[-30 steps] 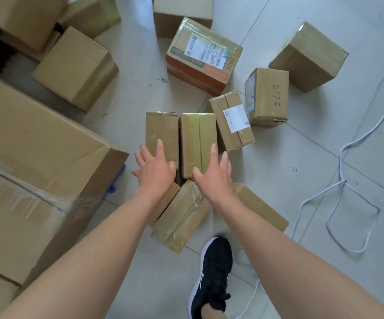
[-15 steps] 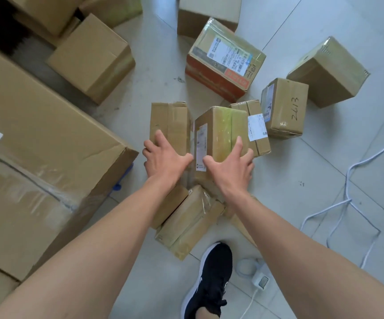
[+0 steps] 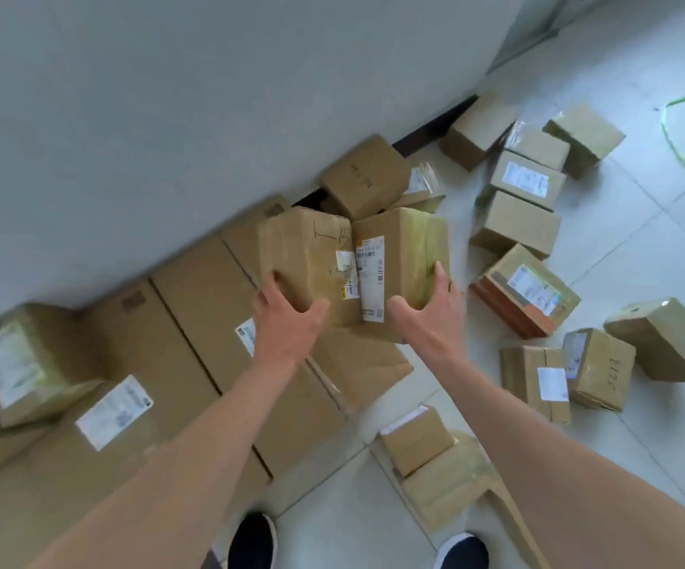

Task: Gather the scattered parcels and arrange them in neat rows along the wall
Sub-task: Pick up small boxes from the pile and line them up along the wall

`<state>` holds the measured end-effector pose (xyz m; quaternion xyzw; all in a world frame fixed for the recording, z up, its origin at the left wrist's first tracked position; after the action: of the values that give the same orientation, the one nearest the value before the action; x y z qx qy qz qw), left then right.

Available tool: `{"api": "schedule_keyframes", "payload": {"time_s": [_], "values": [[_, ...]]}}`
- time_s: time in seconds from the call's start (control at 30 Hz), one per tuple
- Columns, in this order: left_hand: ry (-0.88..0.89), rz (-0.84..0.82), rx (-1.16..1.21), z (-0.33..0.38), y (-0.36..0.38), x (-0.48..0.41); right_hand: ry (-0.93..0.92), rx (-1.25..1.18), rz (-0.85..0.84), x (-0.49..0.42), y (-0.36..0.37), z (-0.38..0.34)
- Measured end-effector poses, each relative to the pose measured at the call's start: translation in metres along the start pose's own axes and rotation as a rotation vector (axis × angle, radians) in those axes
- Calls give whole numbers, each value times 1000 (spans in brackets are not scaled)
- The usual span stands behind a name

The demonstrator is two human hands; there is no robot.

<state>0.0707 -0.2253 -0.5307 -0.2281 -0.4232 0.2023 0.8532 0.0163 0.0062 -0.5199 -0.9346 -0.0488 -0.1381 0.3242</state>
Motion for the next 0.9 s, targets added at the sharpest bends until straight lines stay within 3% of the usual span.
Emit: {"api": "schedule_keyframes", "payload": {"time_s": [0.2,0.4,0.47,0.57,0.67,0.77,0.9], "values": [[-116,177,119,-105,-177,-45,-123,-92,-409,17,172,-118],[-190,239,315,-202,-254,-81,-200,-79,-607,22,292,-152],[-202,309,179,-226,-265,-101,-258,11,-595,10,320,-148],[-201,386,-257,-255,-269,-132,-305,214,-547,1,352,-140],[-97,380,-443,-271,-259,-145,-341,387,-573,16,376,-123],[66,309,-616,-269,-236,-149,-380,416,-547,24,384,-123],[51,222,-762,-269,-225,-166,-439,360,-600,15,400,-139]]}}
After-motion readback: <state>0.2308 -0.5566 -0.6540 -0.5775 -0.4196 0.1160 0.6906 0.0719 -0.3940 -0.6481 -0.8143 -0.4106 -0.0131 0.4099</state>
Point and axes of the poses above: each hand's wrist, its own x-axis away from the middle knuckle, its own y-axis out of the palm, z = x × y, the point moved 7 cm from there along -x, towards the middle knuckle, and after that the axes turned 15 degrees about -y, right-handed, at the moved point
